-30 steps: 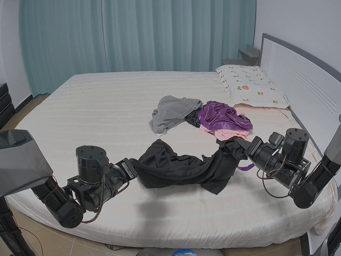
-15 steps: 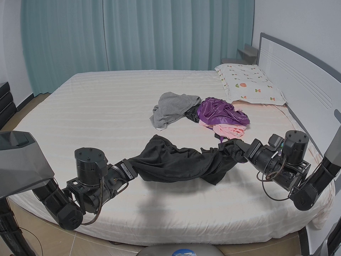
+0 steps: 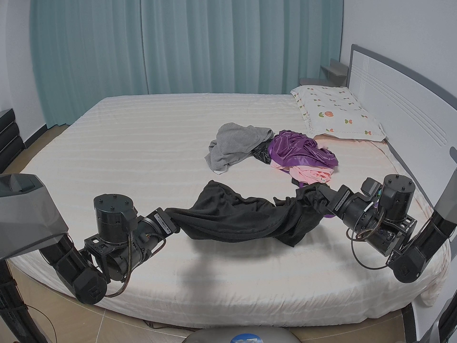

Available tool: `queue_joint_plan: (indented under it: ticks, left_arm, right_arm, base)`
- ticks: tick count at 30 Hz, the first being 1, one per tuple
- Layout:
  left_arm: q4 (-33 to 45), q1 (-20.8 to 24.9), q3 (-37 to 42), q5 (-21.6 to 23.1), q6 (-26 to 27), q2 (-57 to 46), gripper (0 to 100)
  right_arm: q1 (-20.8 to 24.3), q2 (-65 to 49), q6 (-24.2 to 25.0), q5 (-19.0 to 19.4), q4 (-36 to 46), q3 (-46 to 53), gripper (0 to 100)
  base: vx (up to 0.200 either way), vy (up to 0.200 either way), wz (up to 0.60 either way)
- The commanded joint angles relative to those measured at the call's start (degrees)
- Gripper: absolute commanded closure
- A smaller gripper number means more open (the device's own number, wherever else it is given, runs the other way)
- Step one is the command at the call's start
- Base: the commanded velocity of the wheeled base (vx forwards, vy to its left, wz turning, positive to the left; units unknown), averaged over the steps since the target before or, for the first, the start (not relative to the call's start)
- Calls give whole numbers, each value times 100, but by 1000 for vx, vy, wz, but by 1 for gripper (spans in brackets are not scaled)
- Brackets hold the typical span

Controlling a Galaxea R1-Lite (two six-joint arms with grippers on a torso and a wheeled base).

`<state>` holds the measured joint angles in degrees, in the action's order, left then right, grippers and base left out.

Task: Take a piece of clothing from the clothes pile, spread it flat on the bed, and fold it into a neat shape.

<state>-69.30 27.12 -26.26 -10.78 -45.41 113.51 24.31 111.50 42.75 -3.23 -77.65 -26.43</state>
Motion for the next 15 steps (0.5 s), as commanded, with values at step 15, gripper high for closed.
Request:
queue_joint_plan:
  ticks: [15]
  left_arm:
    - [22,30,68,-3,-12,-127,100]
  right_arm:
    - [-67,-172,-13,7,-4,6,100]
  base:
    - [0,200,0]
